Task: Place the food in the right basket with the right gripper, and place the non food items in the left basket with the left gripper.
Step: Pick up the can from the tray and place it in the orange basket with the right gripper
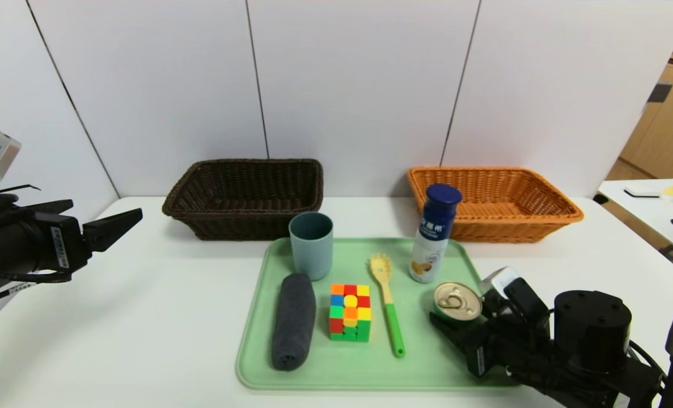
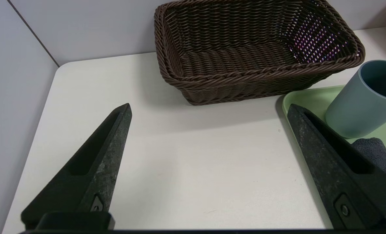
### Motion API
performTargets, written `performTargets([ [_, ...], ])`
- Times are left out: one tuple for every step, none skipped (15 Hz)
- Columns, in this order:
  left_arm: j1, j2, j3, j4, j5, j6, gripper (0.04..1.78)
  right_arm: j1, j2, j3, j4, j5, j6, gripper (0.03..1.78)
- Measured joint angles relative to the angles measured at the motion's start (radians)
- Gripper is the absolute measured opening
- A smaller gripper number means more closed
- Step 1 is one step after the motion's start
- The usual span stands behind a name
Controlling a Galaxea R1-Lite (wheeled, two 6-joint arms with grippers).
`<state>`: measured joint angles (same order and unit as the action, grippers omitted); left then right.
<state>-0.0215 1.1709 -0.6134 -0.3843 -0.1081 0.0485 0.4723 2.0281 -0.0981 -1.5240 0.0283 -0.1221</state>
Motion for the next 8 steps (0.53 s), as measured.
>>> performTargets([
  [0.0, 0.0, 0.0, 0.0, 0.001, -0.001, 1.69, 0.0, -0.005, 0.003, 0.002, 0.0, -0.001, 1.0],
  [0.001, -0.001, 0.003, 0.001, 0.003, -0.002, 1.69, 0.002, -0.015, 0.006, 0.007, 0.0, -0.002, 1.0],
  [0.001, -0.001, 0.007, 0.0, 0.003, -0.004, 1.69, 0.005, -0.029, 0.008, 0.012, 0.002, -0.002, 1.0],
  [0.001, -0.001, 0.01, 0.0, 0.003, -0.003, 1.69, 0.008, -0.047, 0.008, 0.014, 0.004, -0.003, 1.0],
  [0.002, -0.001, 0.012, 0.0, 0.003, -0.003, 1.69, 0.01, -0.073, 0.009, 0.02, 0.005, -0.006, 0.99],
  [0.001, -0.002, 0.013, 0.001, 0.003, -0.003, 1.69, 0.012, -0.104, 0.011, 0.028, 0.007, -0.007, 0.99],
  [0.001, -0.002, 0.013, 0.001, 0.003, -0.003, 1.69, 0.013, -0.136, 0.008, 0.021, 0.008, -0.006, 0.99],
  [0.001, -0.002, 0.013, 0.0, 0.003, -0.002, 1.69, 0.013, -0.176, 0.008, 0.017, 0.009, -0.005, 0.99],
])
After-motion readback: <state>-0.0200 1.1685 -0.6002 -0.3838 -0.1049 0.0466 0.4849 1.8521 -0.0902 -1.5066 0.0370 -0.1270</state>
